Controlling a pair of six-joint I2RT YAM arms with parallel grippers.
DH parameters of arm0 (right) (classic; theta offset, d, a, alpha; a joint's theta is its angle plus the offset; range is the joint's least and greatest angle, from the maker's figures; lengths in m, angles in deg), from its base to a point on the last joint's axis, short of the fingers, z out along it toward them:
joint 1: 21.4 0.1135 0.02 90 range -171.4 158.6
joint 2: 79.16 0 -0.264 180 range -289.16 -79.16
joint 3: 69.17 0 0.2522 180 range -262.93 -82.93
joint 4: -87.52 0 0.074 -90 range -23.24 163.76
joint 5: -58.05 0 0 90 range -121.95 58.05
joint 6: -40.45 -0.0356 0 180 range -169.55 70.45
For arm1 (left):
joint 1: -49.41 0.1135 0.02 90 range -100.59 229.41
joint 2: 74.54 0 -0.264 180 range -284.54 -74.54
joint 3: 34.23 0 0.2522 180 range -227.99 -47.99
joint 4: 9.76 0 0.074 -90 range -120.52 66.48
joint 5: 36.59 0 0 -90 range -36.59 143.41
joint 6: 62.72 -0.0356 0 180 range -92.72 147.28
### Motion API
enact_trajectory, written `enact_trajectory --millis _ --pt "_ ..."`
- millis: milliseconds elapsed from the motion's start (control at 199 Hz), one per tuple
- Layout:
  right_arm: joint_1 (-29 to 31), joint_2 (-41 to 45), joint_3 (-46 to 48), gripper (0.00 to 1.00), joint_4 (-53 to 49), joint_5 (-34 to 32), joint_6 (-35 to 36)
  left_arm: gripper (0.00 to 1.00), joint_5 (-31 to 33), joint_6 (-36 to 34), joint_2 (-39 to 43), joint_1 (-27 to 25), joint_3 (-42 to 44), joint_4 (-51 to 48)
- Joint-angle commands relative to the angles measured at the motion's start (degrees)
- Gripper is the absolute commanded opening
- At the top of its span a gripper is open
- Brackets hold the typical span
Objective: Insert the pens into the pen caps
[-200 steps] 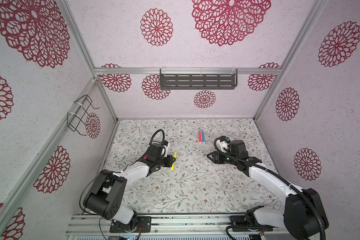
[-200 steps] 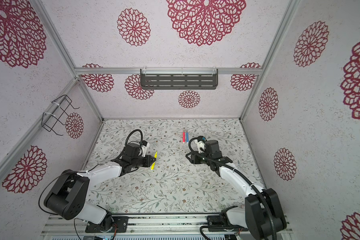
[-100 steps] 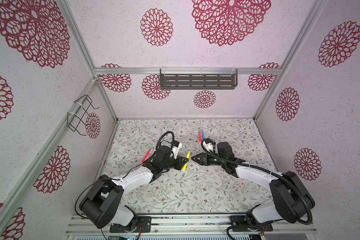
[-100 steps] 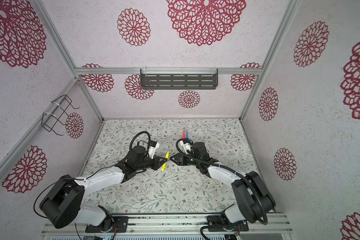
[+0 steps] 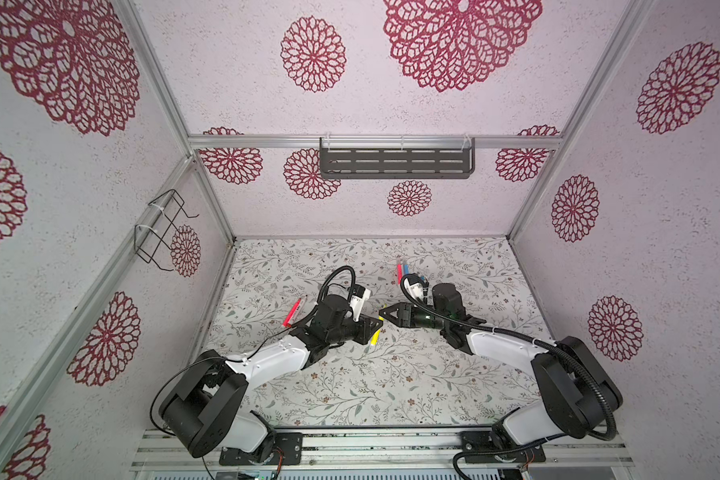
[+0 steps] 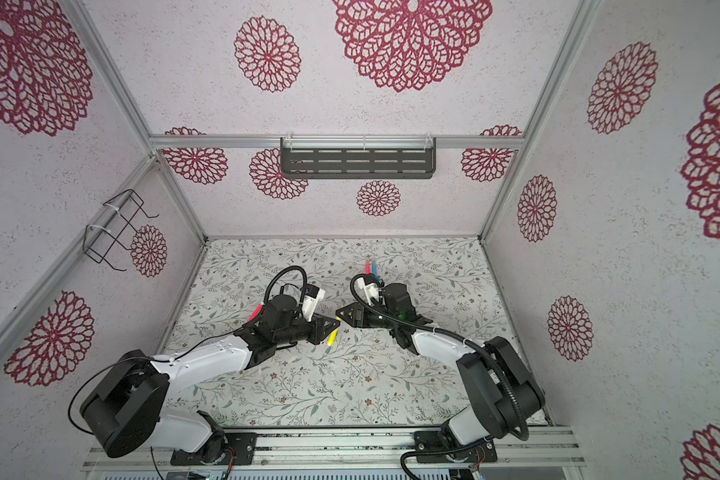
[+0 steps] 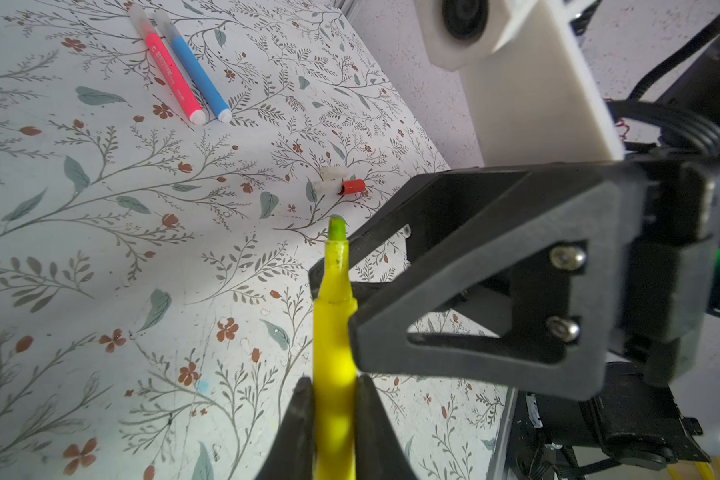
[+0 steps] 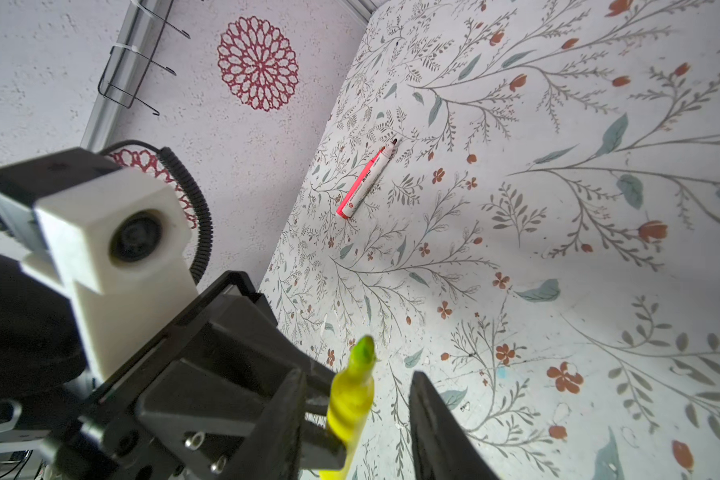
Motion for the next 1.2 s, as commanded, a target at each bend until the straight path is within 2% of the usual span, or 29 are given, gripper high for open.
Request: enact_trajectory --millis 0,85,256,321,457,632,973,1064,1199 --pt "0.4 0.07 -1.68 0.4 4.39 1.69 -1.32 0.17 0.32 -0.24 1.41 -0.6 -0.9 2.39" --pt "0.4 0.08 -1.63 0.35 4.99 1.9 -1.61 0.18 0.09 -0.38 1.07 -0.92 -1.16 2.39" --pt "0.42 0.26 -1.66 0.1 5.49 2.51 -2.25 0.19 0.53 -0.6 0.35 -1.57 -1.78 1.99" --pt "0.42 0.49 -1.49 0.05 5.73 2.41 -2.49 0.21 0.84 -0.64 0.26 -1.66 -1.83 1.71" --pt "0.4 1.28 -1.3 0.04 5.6 1.98 -2.52 0.41 2.11 -0.89 0.26 -1.66 -2.08 -0.23" --pt "0.4 2.19 -1.6 0.04 5.44 1.53 -2.41 0.45 2.27 -1.51 -0.19 -1.84 -2.49 -3.23" --pt "0.4 3.49 -1.38 0.05 6.68 1.1 -2.39 0.42 2.8 -2.08 -0.24 -2.7 -2.14 -4.71" --pt "0.4 3.51 -1.14 0.04 7.09 1.09 -2.57 0.38 2.47 -2.24 -0.08 -2.72 -2.22 -4.67" --pt "0.4 3.33 -0.61 0.05 8.49 1.52 -3.44 0.22 3.49 -2.54 0.33 -2.7 -2.01 -4.64"
